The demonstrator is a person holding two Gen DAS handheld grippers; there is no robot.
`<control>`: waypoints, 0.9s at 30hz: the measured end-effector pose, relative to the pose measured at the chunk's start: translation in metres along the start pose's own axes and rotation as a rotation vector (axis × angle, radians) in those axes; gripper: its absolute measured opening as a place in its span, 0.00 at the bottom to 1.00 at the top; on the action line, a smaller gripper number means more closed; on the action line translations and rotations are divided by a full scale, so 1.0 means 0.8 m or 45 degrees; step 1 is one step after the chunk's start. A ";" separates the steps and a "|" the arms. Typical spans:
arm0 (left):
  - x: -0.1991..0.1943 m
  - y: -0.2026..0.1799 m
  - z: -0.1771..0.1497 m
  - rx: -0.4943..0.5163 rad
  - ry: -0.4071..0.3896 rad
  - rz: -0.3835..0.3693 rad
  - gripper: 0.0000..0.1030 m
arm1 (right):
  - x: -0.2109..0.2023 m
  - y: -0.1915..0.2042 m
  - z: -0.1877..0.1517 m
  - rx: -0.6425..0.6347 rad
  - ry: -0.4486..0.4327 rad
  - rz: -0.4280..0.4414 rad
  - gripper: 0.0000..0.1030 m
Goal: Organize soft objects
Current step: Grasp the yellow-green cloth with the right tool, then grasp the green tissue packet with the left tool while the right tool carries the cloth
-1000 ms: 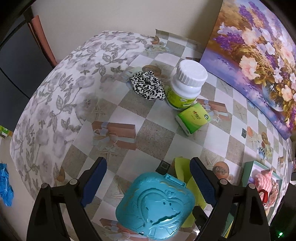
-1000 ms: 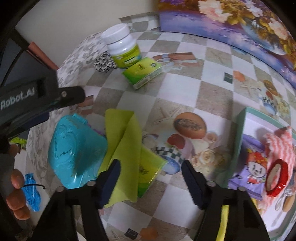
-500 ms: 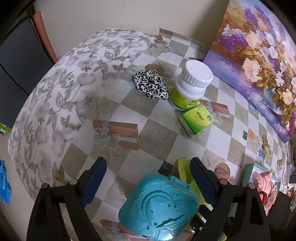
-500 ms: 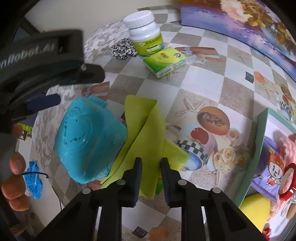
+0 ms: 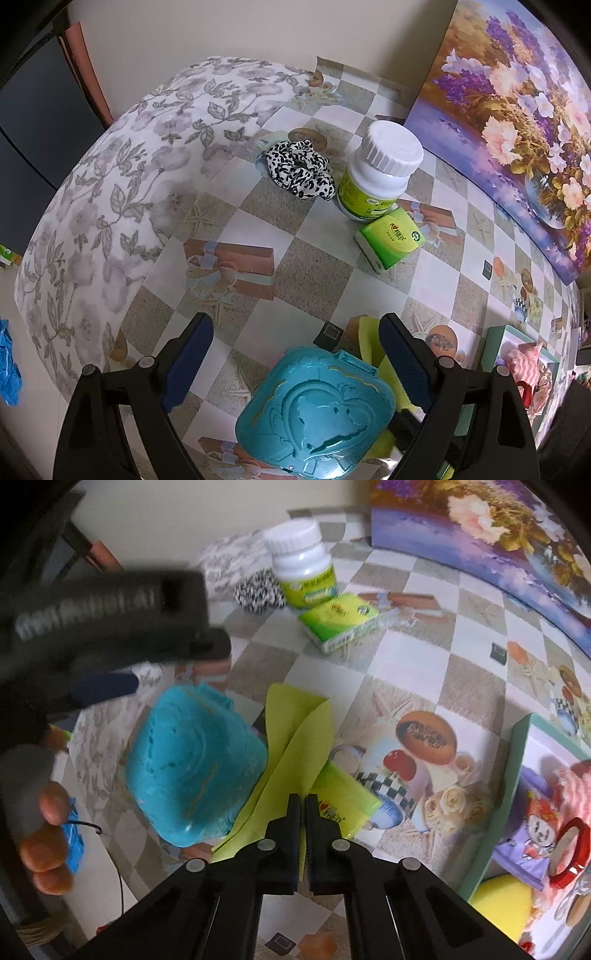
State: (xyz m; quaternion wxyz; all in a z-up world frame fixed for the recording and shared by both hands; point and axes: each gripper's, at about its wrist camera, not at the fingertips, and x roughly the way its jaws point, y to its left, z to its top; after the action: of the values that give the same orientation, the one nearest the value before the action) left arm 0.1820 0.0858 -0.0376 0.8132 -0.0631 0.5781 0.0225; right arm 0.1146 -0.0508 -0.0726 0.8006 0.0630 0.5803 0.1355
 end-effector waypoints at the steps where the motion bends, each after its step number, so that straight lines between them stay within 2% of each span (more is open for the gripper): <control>1: 0.000 0.000 0.000 0.001 -0.002 -0.001 0.89 | -0.006 -0.002 0.002 0.007 -0.016 0.005 0.02; 16: -0.018 -0.015 -0.002 0.030 -0.039 -0.027 0.89 | -0.135 -0.062 0.017 0.173 -0.347 0.084 0.02; 20: -0.021 -0.031 -0.005 0.080 -0.041 -0.051 0.89 | -0.175 -0.086 0.011 0.237 -0.444 0.054 0.02; 27: -0.026 -0.070 -0.013 0.216 -0.042 -0.049 0.89 | -0.223 -0.137 -0.008 0.375 -0.548 -0.012 0.02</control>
State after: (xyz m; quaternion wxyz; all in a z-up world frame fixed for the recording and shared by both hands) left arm 0.1714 0.0294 -0.0169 0.8253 -0.0046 0.5632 -0.0413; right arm 0.0726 -0.2074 0.0599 0.8884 0.2038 0.4103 0.0292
